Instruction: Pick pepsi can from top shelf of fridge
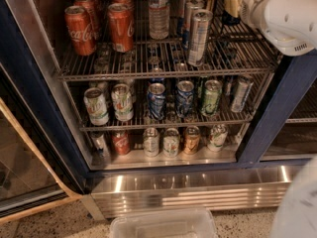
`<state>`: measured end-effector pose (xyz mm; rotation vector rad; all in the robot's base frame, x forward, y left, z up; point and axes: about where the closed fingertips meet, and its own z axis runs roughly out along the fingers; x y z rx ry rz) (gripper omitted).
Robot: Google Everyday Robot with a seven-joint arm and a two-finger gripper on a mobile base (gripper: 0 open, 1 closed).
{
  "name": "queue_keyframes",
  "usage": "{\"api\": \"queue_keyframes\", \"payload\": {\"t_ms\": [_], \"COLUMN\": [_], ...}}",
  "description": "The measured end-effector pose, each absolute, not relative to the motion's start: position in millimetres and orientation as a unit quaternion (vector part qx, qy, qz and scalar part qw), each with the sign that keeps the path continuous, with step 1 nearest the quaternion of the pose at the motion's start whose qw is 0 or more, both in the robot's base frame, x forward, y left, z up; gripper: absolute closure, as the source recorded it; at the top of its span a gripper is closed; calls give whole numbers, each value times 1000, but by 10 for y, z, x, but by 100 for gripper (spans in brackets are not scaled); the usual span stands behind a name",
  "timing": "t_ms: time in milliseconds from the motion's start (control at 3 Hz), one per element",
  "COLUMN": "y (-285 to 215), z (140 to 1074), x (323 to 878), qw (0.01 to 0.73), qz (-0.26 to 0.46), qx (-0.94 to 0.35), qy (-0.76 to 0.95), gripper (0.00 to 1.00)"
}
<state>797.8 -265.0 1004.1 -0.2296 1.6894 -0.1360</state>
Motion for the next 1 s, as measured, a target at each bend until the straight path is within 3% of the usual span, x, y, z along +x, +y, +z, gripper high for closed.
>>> {"api": "queue_keyframes", "payload": {"t_ms": [667, 1000], "y": [-2714, -2710], "z": [9971, 9964], "x": [8222, 8253], "qw": [649, 649], "qz": [-56, -55], "qx": [-93, -93], "qy": [753, 753], "gripper": [44, 37]}}
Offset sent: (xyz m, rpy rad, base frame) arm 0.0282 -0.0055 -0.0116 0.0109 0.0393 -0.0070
